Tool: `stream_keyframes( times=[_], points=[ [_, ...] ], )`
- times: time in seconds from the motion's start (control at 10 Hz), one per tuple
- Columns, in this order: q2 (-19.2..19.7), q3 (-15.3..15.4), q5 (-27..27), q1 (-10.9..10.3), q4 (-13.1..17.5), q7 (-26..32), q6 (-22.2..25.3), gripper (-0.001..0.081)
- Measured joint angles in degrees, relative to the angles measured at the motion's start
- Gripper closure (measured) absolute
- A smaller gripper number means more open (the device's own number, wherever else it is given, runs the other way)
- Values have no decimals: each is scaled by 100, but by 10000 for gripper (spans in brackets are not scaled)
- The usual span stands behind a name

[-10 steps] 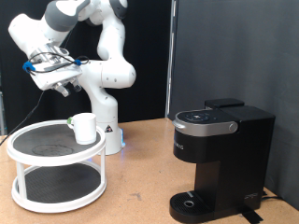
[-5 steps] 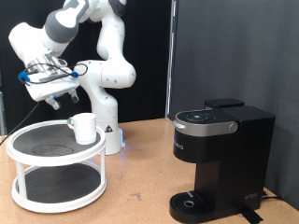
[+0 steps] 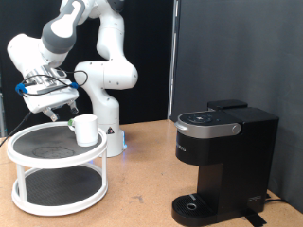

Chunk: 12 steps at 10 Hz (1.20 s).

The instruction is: Make a cup of coffee with the keurig machine

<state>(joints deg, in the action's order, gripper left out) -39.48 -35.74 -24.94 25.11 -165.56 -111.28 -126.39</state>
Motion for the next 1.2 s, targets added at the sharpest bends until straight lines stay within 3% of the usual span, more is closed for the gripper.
stream_keyframes(
  times=[0.5,0.9,1.0,1.1,1.2],
  points=[
    [403,1,-433,-373,2,213,-294,72],
    [461,21,-548,-498,2,214,-294,72],
    [461,36,-572,-508,2,213,-294,160],
    [461,51,-595,-512,2,211,-294,160],
    [462,59,-600,-512,2,209,-294,363]
  ],
)
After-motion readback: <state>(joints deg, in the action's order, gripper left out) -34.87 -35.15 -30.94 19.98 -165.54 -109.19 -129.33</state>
